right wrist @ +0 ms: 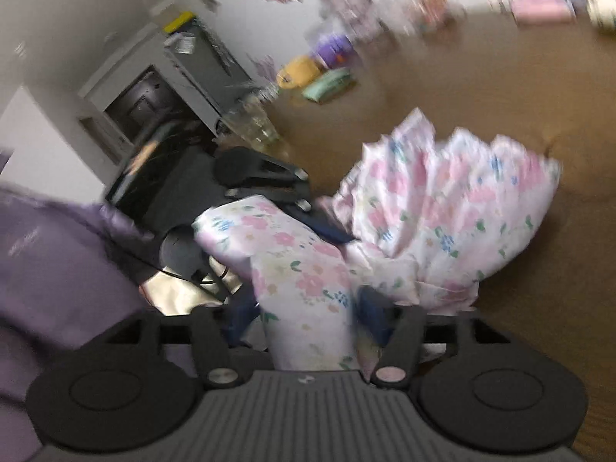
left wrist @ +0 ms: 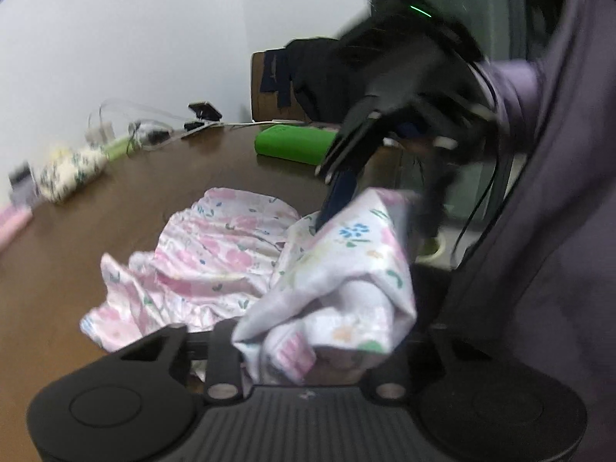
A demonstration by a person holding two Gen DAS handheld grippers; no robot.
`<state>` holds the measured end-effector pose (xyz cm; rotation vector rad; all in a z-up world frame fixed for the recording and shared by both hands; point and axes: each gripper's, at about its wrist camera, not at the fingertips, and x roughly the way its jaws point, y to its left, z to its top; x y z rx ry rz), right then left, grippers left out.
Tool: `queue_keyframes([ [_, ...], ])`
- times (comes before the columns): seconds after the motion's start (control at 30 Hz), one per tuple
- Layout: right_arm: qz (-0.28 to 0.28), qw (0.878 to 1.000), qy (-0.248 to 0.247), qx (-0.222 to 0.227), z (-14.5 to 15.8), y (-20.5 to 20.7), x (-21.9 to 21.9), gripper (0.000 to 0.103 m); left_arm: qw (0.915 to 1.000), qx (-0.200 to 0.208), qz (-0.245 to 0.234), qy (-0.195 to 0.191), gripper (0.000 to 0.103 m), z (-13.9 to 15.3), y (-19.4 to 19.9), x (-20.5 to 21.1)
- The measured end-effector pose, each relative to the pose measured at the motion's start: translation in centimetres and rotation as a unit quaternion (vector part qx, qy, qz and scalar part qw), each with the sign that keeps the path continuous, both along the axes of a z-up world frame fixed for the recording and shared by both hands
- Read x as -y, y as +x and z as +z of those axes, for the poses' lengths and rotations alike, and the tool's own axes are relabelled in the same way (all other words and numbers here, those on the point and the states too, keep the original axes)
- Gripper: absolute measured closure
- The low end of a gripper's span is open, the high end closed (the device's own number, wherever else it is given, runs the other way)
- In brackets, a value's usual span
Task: Fold clothes
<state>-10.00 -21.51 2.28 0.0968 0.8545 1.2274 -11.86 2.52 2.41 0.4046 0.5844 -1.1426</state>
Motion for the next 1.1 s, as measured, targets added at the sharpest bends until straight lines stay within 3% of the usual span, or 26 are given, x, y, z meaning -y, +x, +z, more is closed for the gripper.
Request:
queue_keyframes([
  [0.13, 0.013, 0.992, -0.004, 0.127, 0.3, -3.1, 1.1, 0.007, 0.9946, -0.093, 0.017, -0.045, 0.079, 0.0, 2.5, -1.0],
  [0.23, 0.01, 0.985, -0.015, 0.169, -0.1, -3.7, 0.9, 0.005, 0.9912, -0.119, 0.016, -0.054, 0.079, 0.0, 3.4, -1.1],
  [0.4, 0.004, 0.972, -0.036, 0.232, -1.1, -4.4, 0.4, 0.006, 0.9855, -0.157, 0.008, -0.064, 0.079, 0.1, 4.1, -1.2],
  [0.5, 0.0, 0.962, -0.048, 0.269, -1.6, -4.9, 0.1, 0.02, 0.9782, -0.19, 0.015, -0.083, 0.079, -0.1, 4.6, -1.9],
  [0.53, 0.001, 0.965, -0.042, 0.259, -1.7, -4.5, 0.3, 0.032, 0.9752, -0.202, 0.017, -0.09, 0.079, -0.2, 4.8, -2.2],
  [0.6, -0.005, 0.976, -0.013, 0.216, -1.8, -3.3, 0.9, 0.037, 0.9688, -0.224, 0.025, -0.103, 0.079, -0.3, 5.1, -2.8],
  [0.67, -0.012, 0.985, 0.016, 0.171, -2.0, -2.0, 1.5, 0.053, 0.9612, -0.249, 0.039, -0.112, 0.077, -0.4, 5.6, -3.3],
  [0.73, -0.031, 0.995, 0.061, 0.077, -2.1, 0.0, 2.5, 0.063, 0.955, -0.258, 0.063, -0.131, 0.07, 0.1, 6.1, -3.9],
  [0.77, -0.044, 0.995, 0.082, 0.026, -2.3, 1.0, 3.0, 0.068, 0.9521, -0.258, 0.071, -0.148, 0.06, 0.5, 6.2, -4.3],
  [0.8, -0.059, 0.993, 0.103, -0.024, -2.5, 2.1, 3.5, 0.07, 0.9494, -0.253, 0.084, -0.166, 0.052, 0.8, 6.3, -4.8],
  [0.83, -0.074, 0.987, 0.123, -0.074, -2.8, 3.2, 4.0, 0.071, 0.9462, -0.246, 0.1, -0.185, 0.037, 1.0, 6.3, -5.3],
  [0.87, -0.091, 0.983, 0.128, -0.097, -2.9, 3.7, 4.2, 0.072, 0.9423, -0.238, 0.116, -0.204, 0.03, 1.3, 6.4, -5.7],
  [0.97, -0.145, 0.971, 0.129, -0.141, -3.4, 4.8, 4.7, 0.072, 0.9212, -0.24, 0.186, -0.244, 0.031, 1.2, 7.4, -6.6],
  [1.03, -0.181, 0.96, 0.129, -0.169, -3.7, 5.5, 4.9, 0.072, 0.9128, -0.236, 0.238, -0.233, 0.034, 0.7, 7.9, -6.6],
  [1.1, -0.217, 0.947, 0.129, -0.197, -4.0, 6.2, 5.2, 0.061, 0.9074, -0.226, 0.281, -0.216, 0.041, 0.4, 7.9, -6.5],
])
